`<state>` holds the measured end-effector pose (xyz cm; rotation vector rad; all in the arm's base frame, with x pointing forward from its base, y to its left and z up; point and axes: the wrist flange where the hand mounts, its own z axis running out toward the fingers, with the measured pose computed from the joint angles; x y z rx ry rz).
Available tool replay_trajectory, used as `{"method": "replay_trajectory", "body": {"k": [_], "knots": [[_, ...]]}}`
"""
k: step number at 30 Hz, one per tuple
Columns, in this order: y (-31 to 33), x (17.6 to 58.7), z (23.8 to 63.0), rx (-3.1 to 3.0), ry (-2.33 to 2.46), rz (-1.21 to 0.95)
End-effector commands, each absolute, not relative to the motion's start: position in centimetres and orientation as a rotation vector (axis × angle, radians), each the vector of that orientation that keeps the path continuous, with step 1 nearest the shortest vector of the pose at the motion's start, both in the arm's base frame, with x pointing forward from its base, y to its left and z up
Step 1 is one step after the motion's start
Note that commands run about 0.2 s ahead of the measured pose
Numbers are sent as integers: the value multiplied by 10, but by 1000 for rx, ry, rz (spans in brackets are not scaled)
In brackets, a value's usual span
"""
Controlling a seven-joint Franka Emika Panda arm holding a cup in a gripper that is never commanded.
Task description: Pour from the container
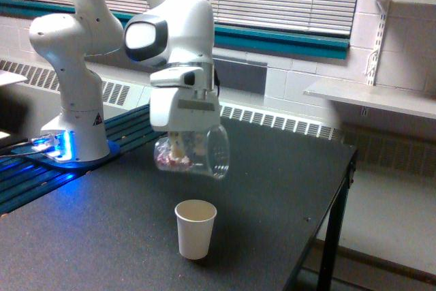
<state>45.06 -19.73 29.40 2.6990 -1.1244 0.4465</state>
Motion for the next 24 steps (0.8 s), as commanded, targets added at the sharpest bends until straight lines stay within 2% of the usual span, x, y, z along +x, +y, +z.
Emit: {"method": "replay_trajectory", "body": {"k": [1, 24], "knots": [[-201, 440, 280, 2660, -1183, 398], [-197, 433, 257, 2596, -1082, 276]]}}
